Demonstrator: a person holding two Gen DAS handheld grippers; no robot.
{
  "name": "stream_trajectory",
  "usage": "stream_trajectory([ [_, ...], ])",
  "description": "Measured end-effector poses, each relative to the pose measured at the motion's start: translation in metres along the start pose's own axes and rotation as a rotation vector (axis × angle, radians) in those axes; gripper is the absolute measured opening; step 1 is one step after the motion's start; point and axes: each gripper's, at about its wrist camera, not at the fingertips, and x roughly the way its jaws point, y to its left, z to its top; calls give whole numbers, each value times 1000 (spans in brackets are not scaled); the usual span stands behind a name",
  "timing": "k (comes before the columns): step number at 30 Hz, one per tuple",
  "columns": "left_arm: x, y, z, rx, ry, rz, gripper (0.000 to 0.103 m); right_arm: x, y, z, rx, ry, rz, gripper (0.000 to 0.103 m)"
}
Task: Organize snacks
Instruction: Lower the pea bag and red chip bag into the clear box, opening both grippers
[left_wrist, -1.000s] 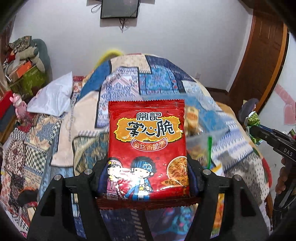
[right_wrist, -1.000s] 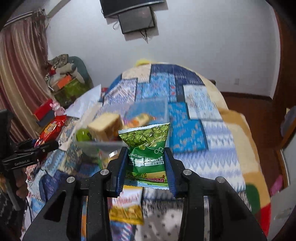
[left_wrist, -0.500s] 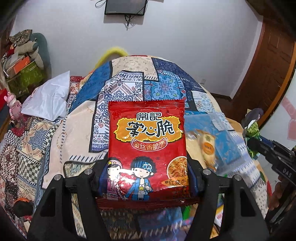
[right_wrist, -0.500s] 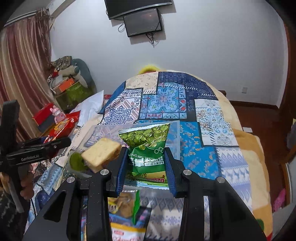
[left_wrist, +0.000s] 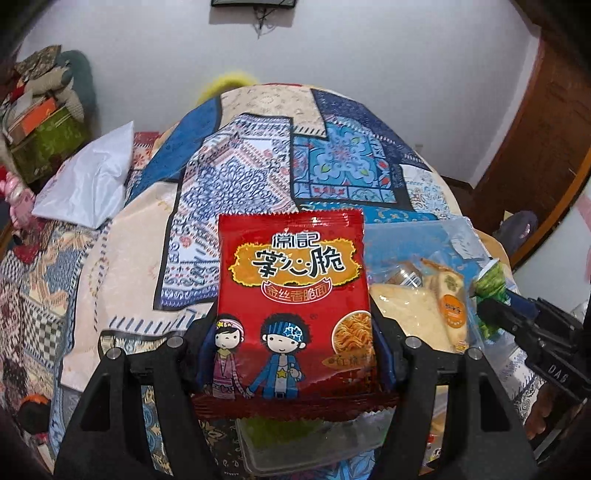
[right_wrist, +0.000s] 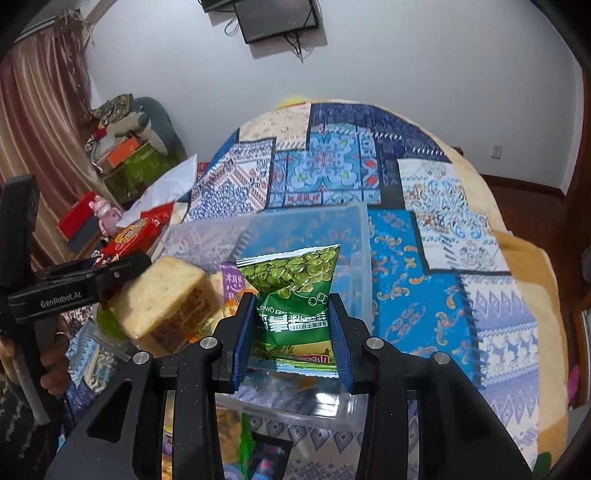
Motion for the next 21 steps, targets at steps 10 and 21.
stream_trajectory([
  [10,-32,-9,-1,22,-35,3,69,-29,6,-1,-35,-29,-35,49],
  [21,-104,-24,-21,67,-78,16,76,-90,14,-16,-46,-90,-49,61],
])
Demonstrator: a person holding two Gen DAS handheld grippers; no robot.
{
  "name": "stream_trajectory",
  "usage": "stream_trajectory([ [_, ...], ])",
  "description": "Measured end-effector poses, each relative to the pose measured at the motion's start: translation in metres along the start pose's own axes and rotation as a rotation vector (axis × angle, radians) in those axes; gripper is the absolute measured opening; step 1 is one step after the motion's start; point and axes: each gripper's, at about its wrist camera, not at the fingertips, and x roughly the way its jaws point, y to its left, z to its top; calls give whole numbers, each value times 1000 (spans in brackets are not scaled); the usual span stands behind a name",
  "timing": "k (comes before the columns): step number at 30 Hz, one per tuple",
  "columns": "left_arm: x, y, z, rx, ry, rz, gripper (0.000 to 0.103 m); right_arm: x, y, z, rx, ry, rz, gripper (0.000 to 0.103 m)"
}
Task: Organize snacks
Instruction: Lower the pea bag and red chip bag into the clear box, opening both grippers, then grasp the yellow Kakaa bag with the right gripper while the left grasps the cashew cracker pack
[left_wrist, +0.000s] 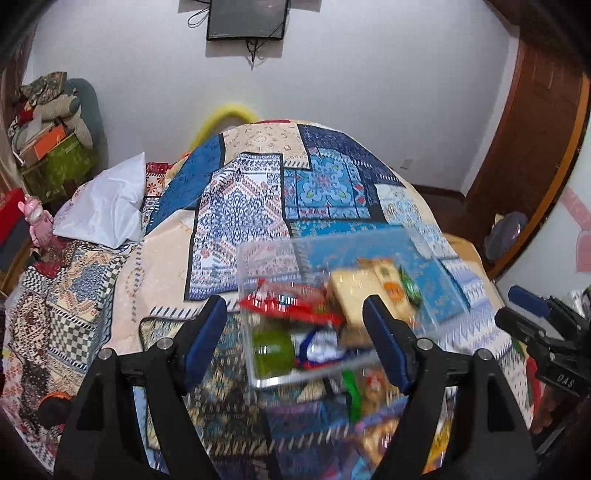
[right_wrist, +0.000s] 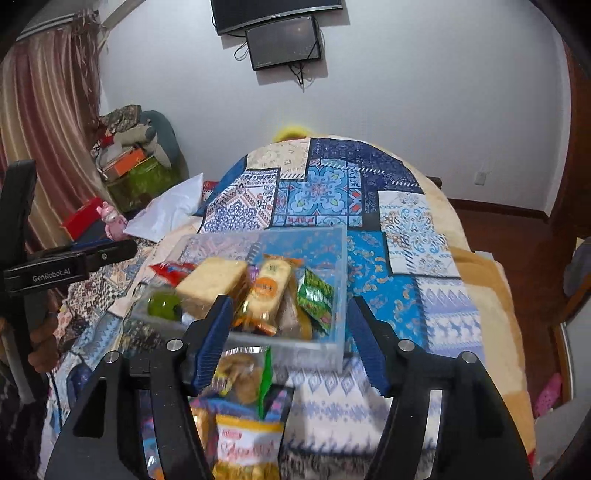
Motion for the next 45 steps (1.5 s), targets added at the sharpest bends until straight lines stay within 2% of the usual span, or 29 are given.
stream_trajectory([
  [9,-25,-7,-64,51,71,11,77,-16,10,-49,-19,78,6,61],
  [13,-21,-4,-93,23,124,-10,77,-6,18,-75,-24,140,19,61],
  [19,-7,-6,-121,15,194,-22,77,18,25,-97,-25,217,33,61],
  [25,1,-16,-128,19,214,-39,77,45,26,-105,-9,292,65,61],
  [29,7,-32,-130,39,223,-56,77,49,26,-109,-32,301,50,60],
  [31,11,-41,-131,48,235,-75,77,45,19,-111,-25,292,51,54],
  [37,30,-68,-136,50,298,-116,77,28,-4,-116,17,264,36,48],
  [42,43,-84,-137,12,334,-157,77,13,-20,-126,55,249,34,48],
  [45,53,-94,-137,7,354,-152,77,7,-25,-129,68,245,41,47],
])
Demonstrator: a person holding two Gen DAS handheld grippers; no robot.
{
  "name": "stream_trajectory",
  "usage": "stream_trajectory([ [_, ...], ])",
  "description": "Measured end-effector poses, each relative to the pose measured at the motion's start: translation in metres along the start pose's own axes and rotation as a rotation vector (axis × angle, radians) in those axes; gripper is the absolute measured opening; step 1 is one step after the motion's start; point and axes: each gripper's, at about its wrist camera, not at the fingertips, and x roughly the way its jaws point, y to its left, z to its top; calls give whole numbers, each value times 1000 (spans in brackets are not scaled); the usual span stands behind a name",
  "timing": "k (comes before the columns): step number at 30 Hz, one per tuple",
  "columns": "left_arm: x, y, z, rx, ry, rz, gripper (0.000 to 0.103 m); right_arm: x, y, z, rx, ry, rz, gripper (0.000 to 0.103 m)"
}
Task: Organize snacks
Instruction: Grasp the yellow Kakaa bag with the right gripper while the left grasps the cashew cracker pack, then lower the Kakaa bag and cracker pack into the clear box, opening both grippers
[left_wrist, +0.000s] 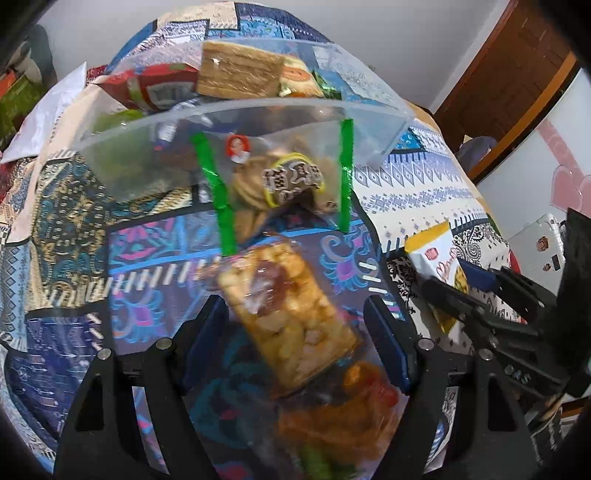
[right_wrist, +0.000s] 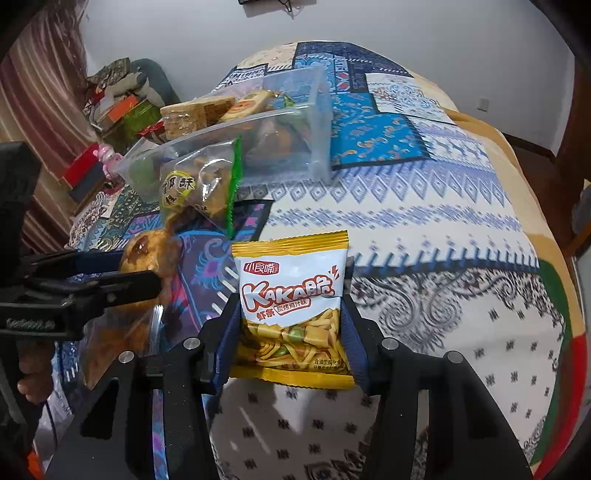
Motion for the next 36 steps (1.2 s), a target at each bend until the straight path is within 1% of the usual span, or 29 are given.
stream_trajectory([
  [4,8,-8,0,21,-11,43,76,-3,-2,-3,5,-10,1,47],
  [6,11,-9,-2,32,-24,71,65,-4,-3,-4,10,-14,7,47],
  [7,11,-10,-4,44,-28,80,64,-5,-3,-4,13,-16,10,47],
  [10,7,-6,-8,46,-43,85,55,-7,-4,-3,21,-24,17,46],
  [11,5,-6,-9,51,-51,92,50,-7,-4,-3,26,-28,19,46],
  [12,3,-5,-9,54,-57,99,47,-8,-5,-2,30,-30,21,46],
  [15,-5,1,-10,48,-68,89,46,-11,-5,1,41,-41,28,46],
  [19,-20,6,-12,49,-97,97,45,-15,-2,7,42,-60,31,46],
  [25,-57,11,-9,46,-177,84,45,-23,6,22,30,-94,32,46],
  [30,-80,22,6,39,-238,86,45,-27,13,41,17,-134,34,46],
  [36,-91,42,34,4,-298,93,45,-30,23,72,-3,-191,34,46],
])
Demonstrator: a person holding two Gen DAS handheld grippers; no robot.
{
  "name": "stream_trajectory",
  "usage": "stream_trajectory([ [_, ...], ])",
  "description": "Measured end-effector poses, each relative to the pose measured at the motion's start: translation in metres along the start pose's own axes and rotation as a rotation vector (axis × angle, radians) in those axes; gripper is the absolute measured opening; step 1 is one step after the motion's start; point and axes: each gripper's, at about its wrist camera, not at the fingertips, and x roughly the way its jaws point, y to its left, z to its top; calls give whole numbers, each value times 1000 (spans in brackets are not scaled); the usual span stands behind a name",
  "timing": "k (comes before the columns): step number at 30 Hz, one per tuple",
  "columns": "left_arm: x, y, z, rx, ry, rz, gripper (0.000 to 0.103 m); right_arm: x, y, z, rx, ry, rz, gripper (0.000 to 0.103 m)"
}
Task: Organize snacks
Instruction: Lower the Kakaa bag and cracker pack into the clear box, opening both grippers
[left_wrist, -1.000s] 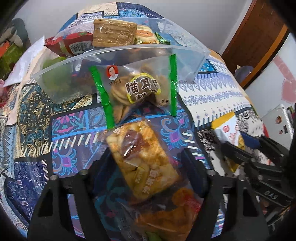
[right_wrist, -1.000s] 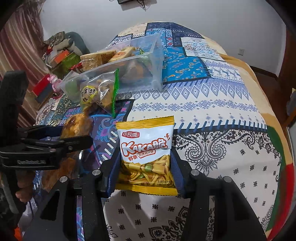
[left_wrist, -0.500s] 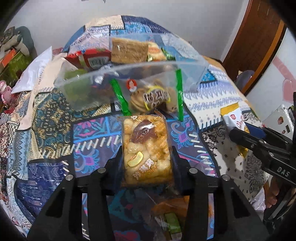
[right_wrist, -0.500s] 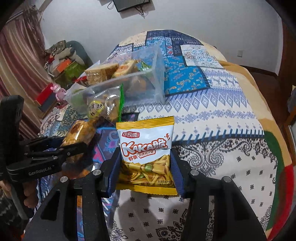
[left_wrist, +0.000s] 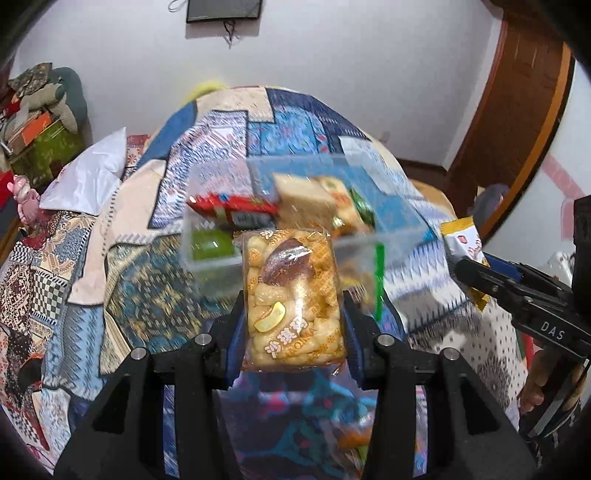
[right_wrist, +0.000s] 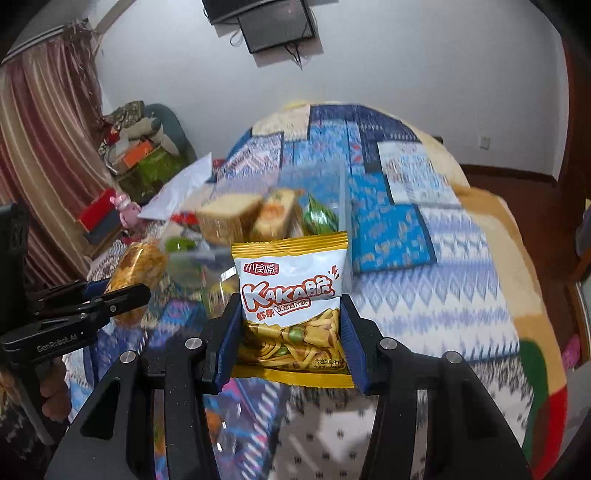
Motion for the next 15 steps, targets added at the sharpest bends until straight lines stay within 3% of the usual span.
stream_trajectory([
  [15,48,41,43,-40,-14,37,45,50,4,54,-22,-40,4,46],
])
